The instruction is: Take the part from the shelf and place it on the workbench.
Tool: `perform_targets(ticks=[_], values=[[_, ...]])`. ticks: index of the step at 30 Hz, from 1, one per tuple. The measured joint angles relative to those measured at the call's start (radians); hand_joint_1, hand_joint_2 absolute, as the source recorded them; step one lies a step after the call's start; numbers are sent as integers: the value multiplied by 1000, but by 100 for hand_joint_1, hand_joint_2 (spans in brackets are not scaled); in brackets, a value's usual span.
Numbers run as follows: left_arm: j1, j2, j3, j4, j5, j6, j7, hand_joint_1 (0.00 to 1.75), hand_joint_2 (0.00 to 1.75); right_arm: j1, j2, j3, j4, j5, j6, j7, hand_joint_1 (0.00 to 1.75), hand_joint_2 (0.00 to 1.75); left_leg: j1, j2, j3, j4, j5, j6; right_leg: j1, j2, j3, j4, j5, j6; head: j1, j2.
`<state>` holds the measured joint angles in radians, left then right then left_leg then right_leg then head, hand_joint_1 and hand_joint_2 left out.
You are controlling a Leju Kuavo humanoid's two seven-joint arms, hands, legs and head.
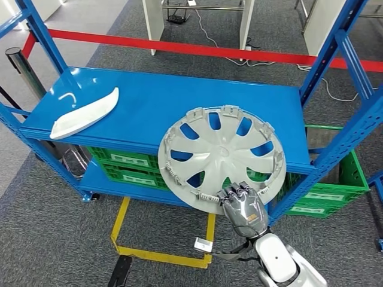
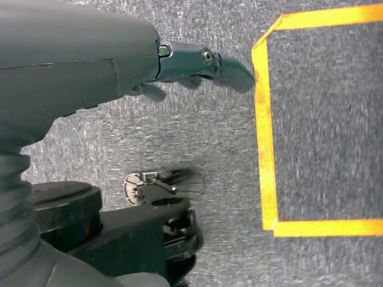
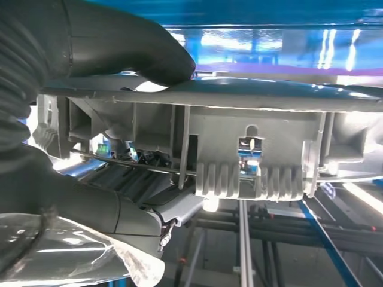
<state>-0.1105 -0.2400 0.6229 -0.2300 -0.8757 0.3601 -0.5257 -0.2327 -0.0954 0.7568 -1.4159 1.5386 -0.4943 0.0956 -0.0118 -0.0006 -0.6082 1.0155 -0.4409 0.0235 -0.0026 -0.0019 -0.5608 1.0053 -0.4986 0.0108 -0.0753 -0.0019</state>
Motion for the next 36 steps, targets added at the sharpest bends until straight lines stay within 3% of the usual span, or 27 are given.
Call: perform_targets(ticks=[7,16,24,29,31,32,34,35,36], values=[[-1,0,1,0,8,-3,0,0,175,-11,0,0,4,-4,1,0,154,175,3,0,0,-10,11,-13,2,0,-7,4,4,-6,0,0],[-2,0,2,0,11,-4,-1,0,175,-28,0,1,22,-17,2,-3,154,175,3,0,-2,-11,14,-17,2,-1,-9,6,5,-8,1,0],[-2,1,4,0,15,-4,-2,0,175,-31,3,4,33,-19,3,-5,154,175,-1,-1,-8,-3,11,-13,-1,-2,-11,5,7,-4,0,0],[-2,1,5,0,16,-4,-2,0,175,-35,6,4,33,-19,3,-5,154,175,-1,-1,-10,-4,14,0,-4,-2,-12,3,9,7,0,0],[-3,0,5,0,17,-4,-2,0,175,-38,7,4,34,-20,3,-5,154,175,4,1,-8,-17,24,10,-5,-1,-25,26,-13,13,1,0],[-4,0,5,0,17,-4,-2,0,175,-39,7,5,34,-21,3,-6,154,175,7,2,-8,-23,29,14,-5,0,-44,66,-41,16,2,0],[-5,-1,5,0,17,-4,-3,0,175,-40,7,6,35,-22,3,-6,154,175,8,3,-12,-25,32,17,-9,0,-97,196,-112,22,3,0],[-5,-1,5,0,18,-4,-3,0,175,-40,7,7,37,-22,3,-6,154,175,8,3,-14,-25,34,16,-11,0,-120,253,-134,25,3,0],[-5,-1,5,0,18,-4,-3,0,175,-39,7,7,39,-22,3,-6,154,175,8,3,-16,-24,35,14,-13,0,-129,281,-139,28,2,0]])
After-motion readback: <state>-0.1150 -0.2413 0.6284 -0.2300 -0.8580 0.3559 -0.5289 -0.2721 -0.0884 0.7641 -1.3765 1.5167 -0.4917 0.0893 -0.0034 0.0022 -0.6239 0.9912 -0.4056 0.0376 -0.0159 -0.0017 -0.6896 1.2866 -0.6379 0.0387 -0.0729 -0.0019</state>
